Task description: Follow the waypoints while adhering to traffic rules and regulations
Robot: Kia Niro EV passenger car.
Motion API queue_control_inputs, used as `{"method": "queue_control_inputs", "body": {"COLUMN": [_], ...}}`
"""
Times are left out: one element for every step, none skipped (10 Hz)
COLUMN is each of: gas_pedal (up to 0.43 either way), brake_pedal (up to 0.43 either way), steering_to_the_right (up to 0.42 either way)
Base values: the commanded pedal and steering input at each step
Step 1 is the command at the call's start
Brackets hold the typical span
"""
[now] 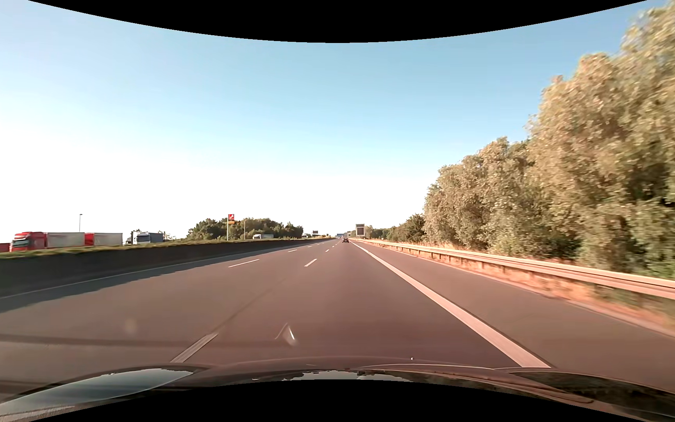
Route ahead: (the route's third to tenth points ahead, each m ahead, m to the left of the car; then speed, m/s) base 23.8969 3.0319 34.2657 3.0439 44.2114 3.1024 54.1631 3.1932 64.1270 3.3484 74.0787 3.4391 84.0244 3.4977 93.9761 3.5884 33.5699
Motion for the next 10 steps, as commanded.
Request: {"method": "queue_control_inputs", "body": {"gas_pedal": [0.000,0.130,0.350,0.421,0.421,0.409,0.409,0.409,0.398,0.398], "brake_pedal": [0.000,0.000,0.000,0.000,0.000,0.000,0.000,0.000,0.000,0.000], "steering_to_the_right": [-0.003,-0.004,-0.004,-0.004,-0.004,-0.003,-0.004,-0.004,-0.004,-0.004]}}
